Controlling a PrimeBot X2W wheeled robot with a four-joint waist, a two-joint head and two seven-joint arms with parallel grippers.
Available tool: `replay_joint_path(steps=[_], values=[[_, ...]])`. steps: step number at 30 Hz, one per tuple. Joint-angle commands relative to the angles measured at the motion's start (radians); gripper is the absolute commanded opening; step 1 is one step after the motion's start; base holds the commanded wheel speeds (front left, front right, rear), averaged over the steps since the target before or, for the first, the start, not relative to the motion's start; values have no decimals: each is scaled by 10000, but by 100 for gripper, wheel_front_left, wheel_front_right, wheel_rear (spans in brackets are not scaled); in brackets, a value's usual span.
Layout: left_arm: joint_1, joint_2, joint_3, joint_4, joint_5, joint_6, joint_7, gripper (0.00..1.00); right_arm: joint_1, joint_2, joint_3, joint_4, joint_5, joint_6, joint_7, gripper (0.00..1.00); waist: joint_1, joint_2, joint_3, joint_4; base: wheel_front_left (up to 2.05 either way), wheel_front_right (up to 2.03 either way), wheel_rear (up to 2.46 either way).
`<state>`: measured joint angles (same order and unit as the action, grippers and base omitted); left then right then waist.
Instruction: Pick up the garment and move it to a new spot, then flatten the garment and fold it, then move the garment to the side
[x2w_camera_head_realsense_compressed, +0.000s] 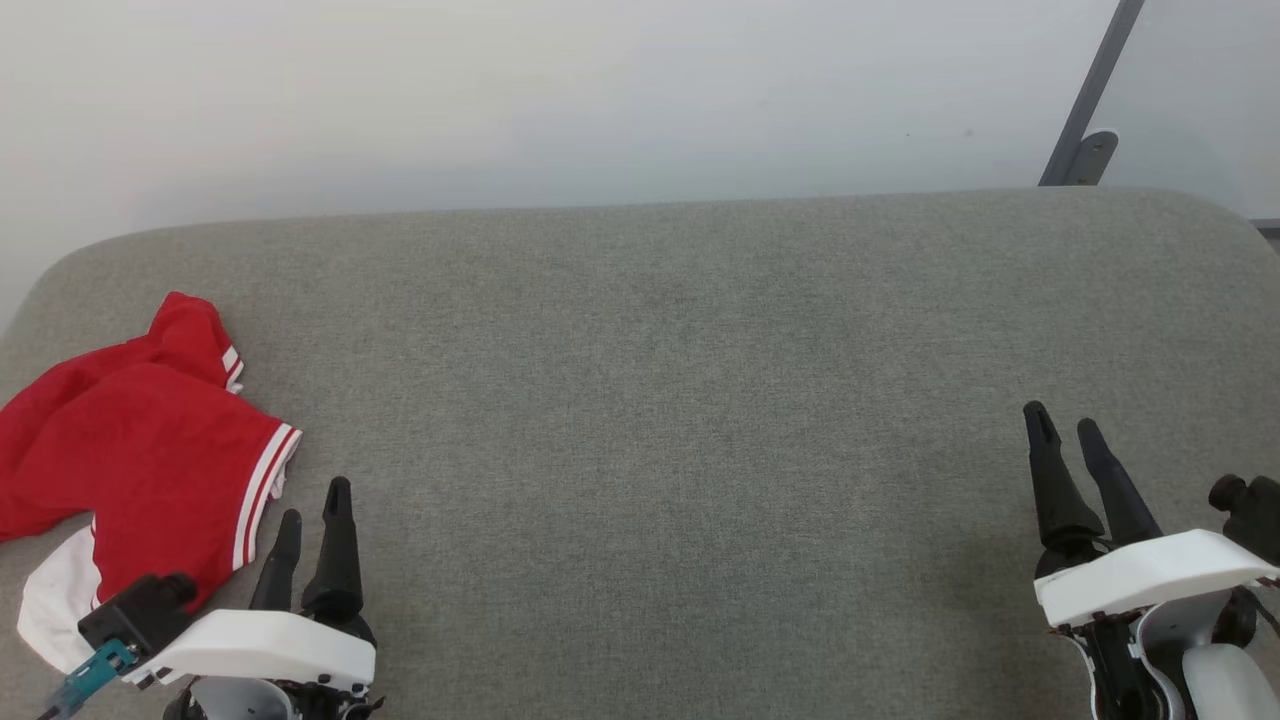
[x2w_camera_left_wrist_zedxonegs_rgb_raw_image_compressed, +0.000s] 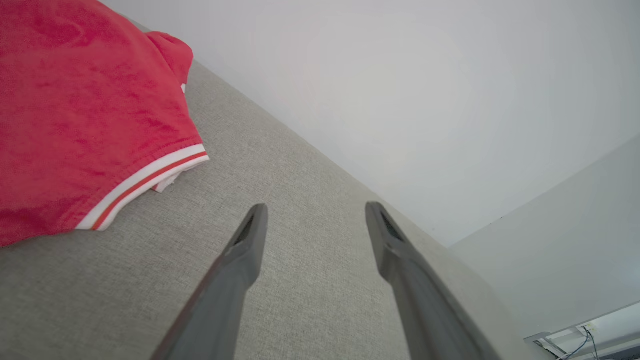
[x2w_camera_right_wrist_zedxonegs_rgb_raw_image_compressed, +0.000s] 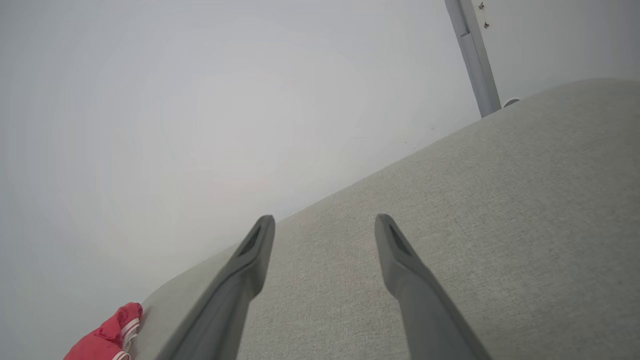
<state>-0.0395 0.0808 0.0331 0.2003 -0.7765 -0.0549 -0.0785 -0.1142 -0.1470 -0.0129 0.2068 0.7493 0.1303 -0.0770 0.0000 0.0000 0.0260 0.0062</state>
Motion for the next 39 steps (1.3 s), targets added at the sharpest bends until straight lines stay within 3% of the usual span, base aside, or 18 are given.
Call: replay_joint_path(steps=[1,29,39], values=[[-71,94,-28,-160,278,30,-74,100,-283,-88,-3,-152,-228,4,-86,100,0,0,4,3,0,0,0],[117,401,-825,-338,3543,730,-867,100,-329,-371,217,-288,-4067,4,-892,100,0,0,247,43,0,0,0],[56,368,-810,-233,4265,729,-1113,100,-169,-31,-75,-257,-4503,5,-1130,100,0,0,342,96,0,0,0]])
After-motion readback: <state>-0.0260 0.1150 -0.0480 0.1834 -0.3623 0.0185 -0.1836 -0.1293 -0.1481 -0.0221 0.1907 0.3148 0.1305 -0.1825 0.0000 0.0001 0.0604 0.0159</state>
